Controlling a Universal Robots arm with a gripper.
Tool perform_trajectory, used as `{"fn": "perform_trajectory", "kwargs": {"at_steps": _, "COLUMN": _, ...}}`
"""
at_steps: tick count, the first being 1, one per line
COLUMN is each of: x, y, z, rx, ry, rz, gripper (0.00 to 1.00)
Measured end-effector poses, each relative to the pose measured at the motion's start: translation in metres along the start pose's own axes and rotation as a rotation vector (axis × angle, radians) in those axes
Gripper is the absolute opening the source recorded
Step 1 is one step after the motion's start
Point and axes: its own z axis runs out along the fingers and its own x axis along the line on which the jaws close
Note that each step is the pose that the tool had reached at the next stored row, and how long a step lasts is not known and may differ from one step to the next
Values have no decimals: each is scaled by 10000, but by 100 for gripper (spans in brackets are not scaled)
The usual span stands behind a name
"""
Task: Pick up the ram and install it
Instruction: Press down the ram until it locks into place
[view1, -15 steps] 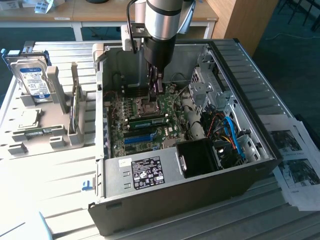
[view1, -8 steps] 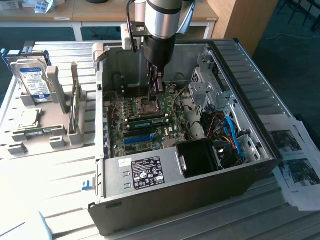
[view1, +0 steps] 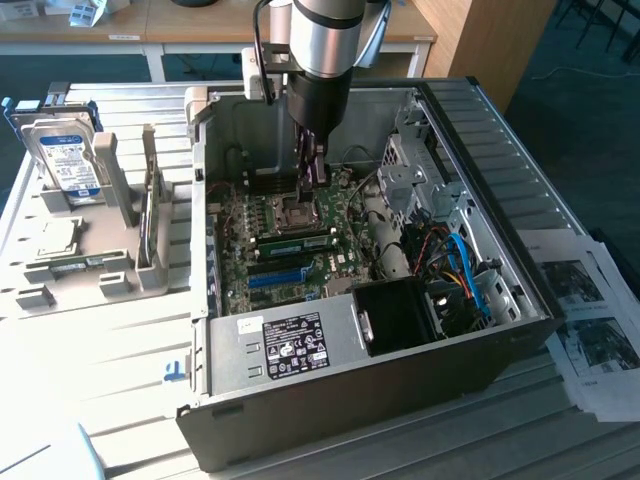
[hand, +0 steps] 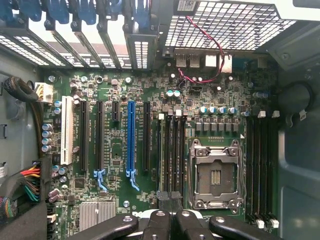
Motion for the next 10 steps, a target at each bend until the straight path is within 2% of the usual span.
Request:
{"fn": "perform_trajectory", "kwargs": {"at_steps": 5, "x": 0, "y": -1, "z": 1, "rx": 9, "ry": -4, "rz": 125, "gripper": 10}}
{"fn": "perform_trajectory", "kwargs": {"at_steps": 10, "x": 0, "y": 0, "z": 0, "rx": 62, "ry": -20, "rz": 928, "gripper": 10}}
